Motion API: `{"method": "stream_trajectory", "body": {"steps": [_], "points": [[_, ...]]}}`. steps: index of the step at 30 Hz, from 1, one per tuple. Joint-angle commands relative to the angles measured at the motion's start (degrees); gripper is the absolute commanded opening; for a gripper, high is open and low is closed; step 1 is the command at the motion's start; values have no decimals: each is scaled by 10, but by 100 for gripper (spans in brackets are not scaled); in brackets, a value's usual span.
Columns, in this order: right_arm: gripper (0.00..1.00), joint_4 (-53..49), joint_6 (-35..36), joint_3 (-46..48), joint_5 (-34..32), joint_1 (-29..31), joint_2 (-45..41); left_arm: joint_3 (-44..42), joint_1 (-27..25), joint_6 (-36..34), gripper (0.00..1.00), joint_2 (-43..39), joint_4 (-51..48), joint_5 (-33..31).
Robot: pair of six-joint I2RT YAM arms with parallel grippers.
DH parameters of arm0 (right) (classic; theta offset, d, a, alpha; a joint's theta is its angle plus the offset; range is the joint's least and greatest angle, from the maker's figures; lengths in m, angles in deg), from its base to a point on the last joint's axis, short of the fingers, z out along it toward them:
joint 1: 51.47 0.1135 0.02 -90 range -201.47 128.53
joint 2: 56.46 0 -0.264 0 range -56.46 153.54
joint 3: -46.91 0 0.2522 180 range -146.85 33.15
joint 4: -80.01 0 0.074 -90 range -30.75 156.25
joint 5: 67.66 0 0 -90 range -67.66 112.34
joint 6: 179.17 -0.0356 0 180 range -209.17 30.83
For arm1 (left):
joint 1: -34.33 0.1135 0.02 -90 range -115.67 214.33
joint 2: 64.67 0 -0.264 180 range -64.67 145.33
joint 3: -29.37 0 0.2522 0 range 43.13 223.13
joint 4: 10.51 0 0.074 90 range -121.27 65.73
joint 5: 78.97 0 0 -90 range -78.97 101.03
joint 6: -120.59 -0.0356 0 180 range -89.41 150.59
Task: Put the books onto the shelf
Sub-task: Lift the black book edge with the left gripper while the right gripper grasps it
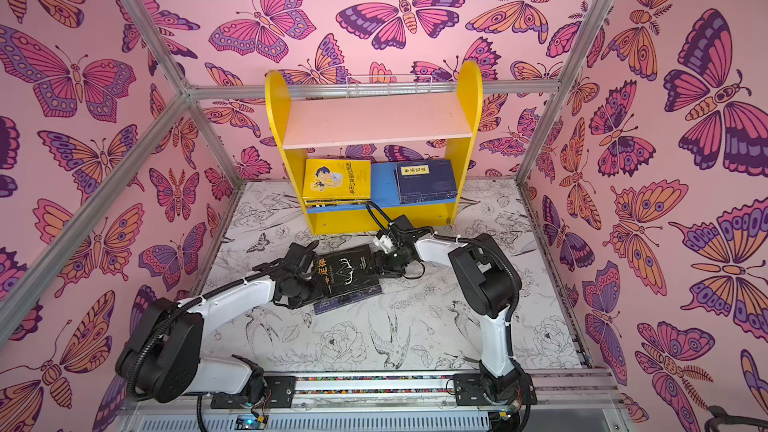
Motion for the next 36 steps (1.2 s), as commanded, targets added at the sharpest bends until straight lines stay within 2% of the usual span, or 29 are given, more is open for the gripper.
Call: {"method": "stream_trajectory", "body": {"steps": [1, 4, 7, 18, 36], "points": [[63, 24, -2, -3, -13, 3, -2, -5, -14, -22, 63, 18, -27, 9], [64, 17, 0, -2, -22, 3, -2, 0, -14, -18, 71, 8, -41, -24], [64, 16, 0, -1, -22, 3, -2, -1, -14, -21, 73, -6, -41, -42], [64, 9, 11, 2, -37, 2, -8, 4, -14, -33, 72, -48, -24, -71], [64, 16, 20, 27, -29, -16, -33, 30, -34, -43, 66, 6, 4, -42]]}}
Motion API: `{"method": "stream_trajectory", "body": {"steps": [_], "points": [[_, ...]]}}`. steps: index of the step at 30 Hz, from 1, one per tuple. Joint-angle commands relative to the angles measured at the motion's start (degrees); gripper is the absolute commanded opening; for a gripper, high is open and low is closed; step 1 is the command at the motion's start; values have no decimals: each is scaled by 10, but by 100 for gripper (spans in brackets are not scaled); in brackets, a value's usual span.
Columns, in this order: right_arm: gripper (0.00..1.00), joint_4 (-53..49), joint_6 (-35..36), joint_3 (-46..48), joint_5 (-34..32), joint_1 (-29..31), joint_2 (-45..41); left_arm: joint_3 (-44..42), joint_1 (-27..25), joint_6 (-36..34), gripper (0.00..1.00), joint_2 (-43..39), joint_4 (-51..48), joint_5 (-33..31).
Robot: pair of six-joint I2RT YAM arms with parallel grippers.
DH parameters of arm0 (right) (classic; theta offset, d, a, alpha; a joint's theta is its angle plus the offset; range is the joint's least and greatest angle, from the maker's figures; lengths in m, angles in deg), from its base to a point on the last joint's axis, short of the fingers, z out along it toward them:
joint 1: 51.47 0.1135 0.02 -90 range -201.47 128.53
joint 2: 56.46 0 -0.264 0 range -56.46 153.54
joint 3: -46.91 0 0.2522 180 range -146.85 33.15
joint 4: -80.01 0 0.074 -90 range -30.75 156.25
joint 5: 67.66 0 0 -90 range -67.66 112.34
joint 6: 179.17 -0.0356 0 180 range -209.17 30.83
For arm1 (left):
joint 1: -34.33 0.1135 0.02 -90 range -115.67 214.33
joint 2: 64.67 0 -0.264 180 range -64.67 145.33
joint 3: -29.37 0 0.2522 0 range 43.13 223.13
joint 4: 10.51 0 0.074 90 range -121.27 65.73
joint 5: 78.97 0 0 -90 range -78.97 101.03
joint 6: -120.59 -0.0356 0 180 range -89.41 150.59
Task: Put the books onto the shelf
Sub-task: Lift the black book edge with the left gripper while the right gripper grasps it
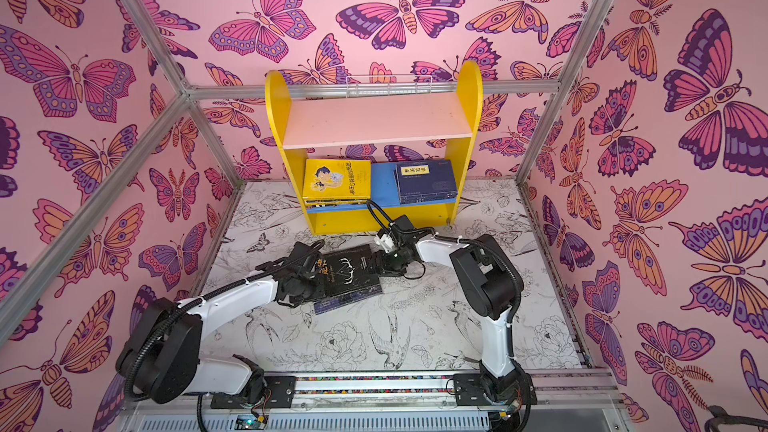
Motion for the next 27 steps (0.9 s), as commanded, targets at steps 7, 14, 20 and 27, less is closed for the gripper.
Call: {"method": "stream_trajectory", "body": {"steps": [7, 14, 20, 27], "points": [[65, 38, -2, 50, 27, -33, -35, 21, -22, -15, 65, 12, 6, 21], [65, 57, -13, 61, 38, -37, -29, 20, -24, 1, 66, -8, -8, -17], [65, 53, -11, 57, 43, -37, -23, 24, -23, -13, 66, -25, -2, -30], [65, 57, -13, 61, 43, -39, -24, 30, -24, -5, 66, 1, -2, -30]]}}
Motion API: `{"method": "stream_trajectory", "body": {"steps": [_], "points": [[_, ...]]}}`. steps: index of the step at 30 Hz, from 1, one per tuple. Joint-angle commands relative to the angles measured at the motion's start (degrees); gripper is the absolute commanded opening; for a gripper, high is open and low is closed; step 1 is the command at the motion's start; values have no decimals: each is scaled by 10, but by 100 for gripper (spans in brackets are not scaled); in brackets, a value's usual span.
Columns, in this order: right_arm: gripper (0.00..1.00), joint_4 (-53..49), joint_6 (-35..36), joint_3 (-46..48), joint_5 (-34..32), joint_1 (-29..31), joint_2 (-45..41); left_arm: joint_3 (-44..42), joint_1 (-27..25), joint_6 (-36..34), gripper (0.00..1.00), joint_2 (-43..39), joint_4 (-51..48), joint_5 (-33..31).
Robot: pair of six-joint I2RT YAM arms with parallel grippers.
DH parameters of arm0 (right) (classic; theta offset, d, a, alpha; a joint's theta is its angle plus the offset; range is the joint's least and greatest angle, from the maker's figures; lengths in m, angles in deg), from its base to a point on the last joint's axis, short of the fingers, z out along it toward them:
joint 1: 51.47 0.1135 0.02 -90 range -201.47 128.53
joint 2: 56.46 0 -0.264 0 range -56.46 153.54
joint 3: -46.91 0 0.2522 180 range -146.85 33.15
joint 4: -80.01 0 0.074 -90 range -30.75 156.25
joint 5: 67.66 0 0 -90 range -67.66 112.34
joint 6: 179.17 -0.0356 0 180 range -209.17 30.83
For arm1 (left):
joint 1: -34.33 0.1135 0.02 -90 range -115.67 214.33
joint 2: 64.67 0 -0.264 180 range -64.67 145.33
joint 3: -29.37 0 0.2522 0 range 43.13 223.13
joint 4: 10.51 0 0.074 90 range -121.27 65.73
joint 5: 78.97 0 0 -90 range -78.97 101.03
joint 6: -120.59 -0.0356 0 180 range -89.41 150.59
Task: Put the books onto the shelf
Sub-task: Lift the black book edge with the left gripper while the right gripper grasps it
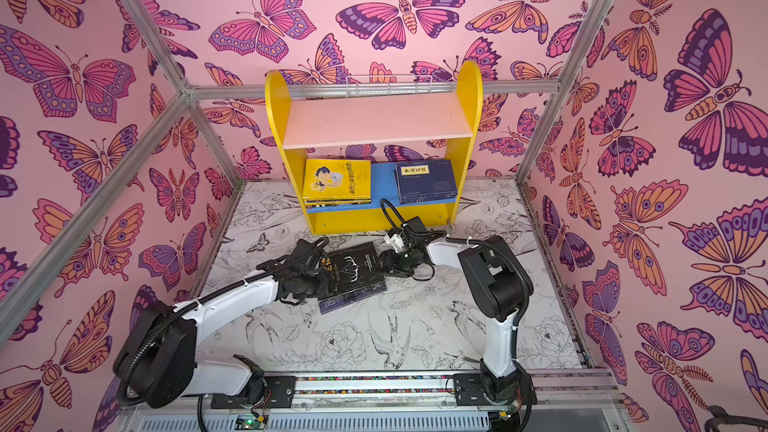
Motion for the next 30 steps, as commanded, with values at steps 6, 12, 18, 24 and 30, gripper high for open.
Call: {"method": "stream_trajectory", "body": {"steps": [6, 12, 18, 24, 30], "points": [[65, 4, -1, 4, 8, -6, 1, -3, -2, 27, 67, 0, -2, -46], [65, 6, -4, 8, 8, -9, 1, 10, -3, 17, 67, 29, 2, -23], [65, 12, -4, 25, 13, -25, -4, 31, -13, -4, 64, 55, 8, -9], [63, 19, -4, 48, 43, -44, -6, 46, -30, -22, 63, 83, 9, 9], [54, 95, -50, 88, 82, -66, -19, 53, -39, -28, 62, 111, 8, 28]]}}
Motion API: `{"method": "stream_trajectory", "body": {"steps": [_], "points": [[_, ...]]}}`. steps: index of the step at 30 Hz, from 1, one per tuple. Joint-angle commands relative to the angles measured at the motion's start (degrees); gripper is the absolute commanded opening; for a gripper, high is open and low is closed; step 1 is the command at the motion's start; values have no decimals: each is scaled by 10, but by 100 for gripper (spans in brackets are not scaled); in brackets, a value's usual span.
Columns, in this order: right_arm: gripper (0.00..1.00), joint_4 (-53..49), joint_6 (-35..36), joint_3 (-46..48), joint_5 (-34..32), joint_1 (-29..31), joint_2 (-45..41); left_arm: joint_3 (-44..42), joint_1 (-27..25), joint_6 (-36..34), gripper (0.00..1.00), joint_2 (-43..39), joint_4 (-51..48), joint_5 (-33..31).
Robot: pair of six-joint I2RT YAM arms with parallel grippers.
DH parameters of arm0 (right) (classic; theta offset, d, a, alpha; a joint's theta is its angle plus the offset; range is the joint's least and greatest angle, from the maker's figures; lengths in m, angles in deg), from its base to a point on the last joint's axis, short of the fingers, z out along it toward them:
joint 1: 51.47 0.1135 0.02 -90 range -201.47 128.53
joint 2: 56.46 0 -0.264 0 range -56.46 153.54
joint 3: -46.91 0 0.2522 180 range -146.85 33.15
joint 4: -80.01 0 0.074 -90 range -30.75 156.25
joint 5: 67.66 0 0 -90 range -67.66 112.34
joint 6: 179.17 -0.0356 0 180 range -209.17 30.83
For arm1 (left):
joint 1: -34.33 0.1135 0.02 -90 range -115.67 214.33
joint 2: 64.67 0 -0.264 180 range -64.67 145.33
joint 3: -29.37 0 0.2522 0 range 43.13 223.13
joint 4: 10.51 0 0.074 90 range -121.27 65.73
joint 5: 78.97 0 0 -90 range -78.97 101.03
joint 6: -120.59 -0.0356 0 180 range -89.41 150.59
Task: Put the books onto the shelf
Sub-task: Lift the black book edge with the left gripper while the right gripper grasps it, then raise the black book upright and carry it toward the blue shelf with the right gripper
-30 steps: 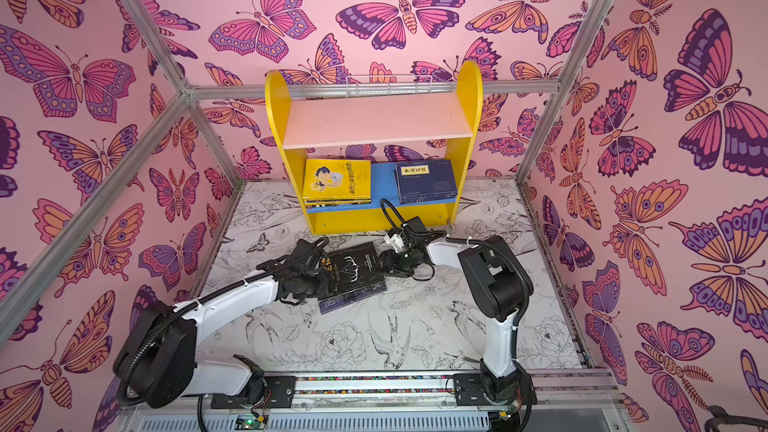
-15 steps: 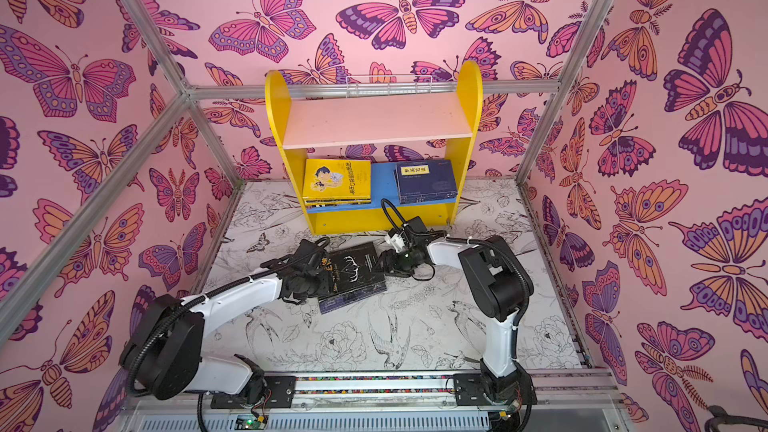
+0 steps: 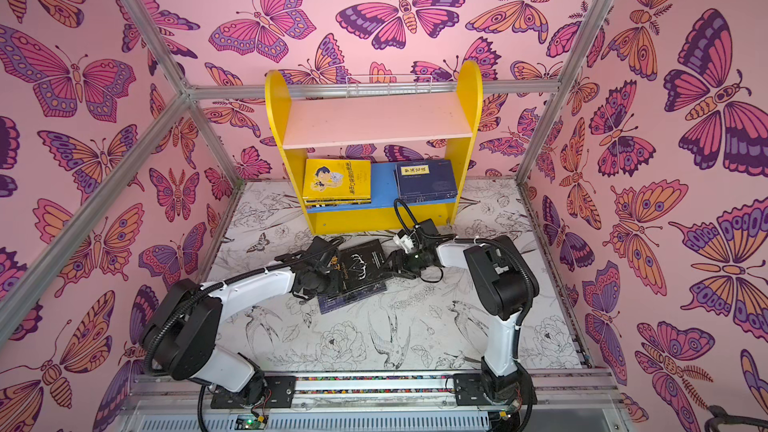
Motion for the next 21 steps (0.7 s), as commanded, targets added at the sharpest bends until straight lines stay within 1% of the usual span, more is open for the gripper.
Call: {"method": "stream_trajectory", "body": {"steps": [1, 3, 6, 9, 13, 15, 17, 21], "points": [[51, 66, -54, 37, 28, -17, -18, 4, -8, -16, 62, 23, 3, 23], [44, 129, -94, 56, 52, -24, -27, 7, -8, -20, 62, 29, 2, 27], [36, 191, -134, 67, 79, -25, -41, 11, -8, -24, 62, 39, 2, 34], [29, 235, -167, 74, 90, -26, -58, 16, -8, -27, 61, 49, 2, 41], [22, 281, -211, 81, 93, -26, -75, 22, -9, -30, 61, 60, 2, 49], [21, 314, -238, 87, 88, -26, -81, 24, -9, -32, 61, 63, 3, 52], [21, 341, -260, 90, 81, -24, -83, 26, -9, -34, 61, 64, 3, 53], [23, 340, -261, 86, 67, -17, -82, 24, -9, -36, 61, 64, 8, 62]]}}
